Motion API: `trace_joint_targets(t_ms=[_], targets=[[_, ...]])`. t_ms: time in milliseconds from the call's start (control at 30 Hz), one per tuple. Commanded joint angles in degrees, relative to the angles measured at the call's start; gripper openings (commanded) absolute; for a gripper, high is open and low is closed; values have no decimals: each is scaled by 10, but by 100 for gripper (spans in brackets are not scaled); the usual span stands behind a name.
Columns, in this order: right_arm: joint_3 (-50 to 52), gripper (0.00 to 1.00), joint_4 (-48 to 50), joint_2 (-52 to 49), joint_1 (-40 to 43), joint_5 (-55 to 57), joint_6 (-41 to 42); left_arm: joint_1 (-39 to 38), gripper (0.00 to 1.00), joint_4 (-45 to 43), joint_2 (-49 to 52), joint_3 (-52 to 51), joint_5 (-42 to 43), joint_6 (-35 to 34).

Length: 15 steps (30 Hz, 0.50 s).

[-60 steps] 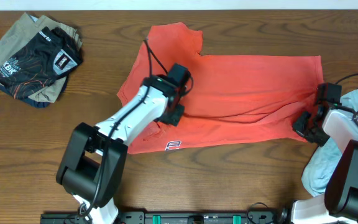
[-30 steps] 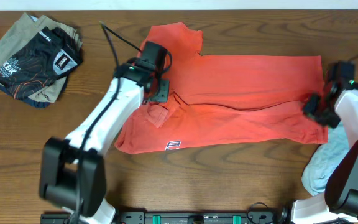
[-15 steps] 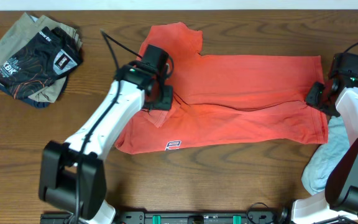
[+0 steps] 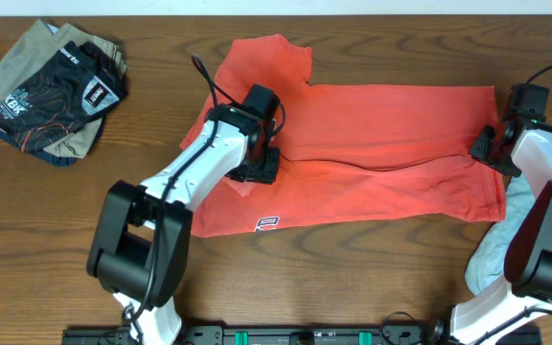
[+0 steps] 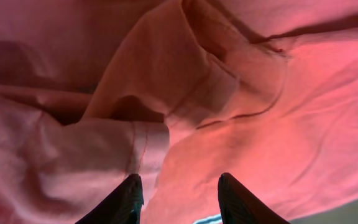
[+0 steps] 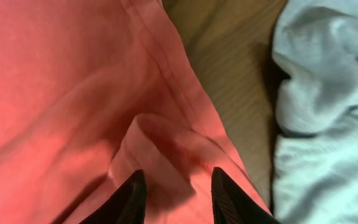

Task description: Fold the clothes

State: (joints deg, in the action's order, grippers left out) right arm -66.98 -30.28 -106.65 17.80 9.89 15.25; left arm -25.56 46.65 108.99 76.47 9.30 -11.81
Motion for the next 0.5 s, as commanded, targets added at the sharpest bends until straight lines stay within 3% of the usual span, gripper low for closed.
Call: trace_joint_targets(t_ms=[0, 167, 400, 433, 467], targets=[[3, 29, 14, -12, 3, 2, -5, 0, 41, -8, 18, -3, 5, -1], [2, 1, 18, -13, 5, 2, -6, 1, 41, -30, 37, -3, 3, -1], [2, 1, 3, -12, 33, -25, -10, 2, 42, -33, 38, -3, -36, -1], [2, 4, 2, -12, 37, -41, -16, 1, 42, -33, 38, -3, -35, -1], [2, 20, -1, -12, 41, -62, -24, 1, 41, -33, 38, -3, -35, -1]])
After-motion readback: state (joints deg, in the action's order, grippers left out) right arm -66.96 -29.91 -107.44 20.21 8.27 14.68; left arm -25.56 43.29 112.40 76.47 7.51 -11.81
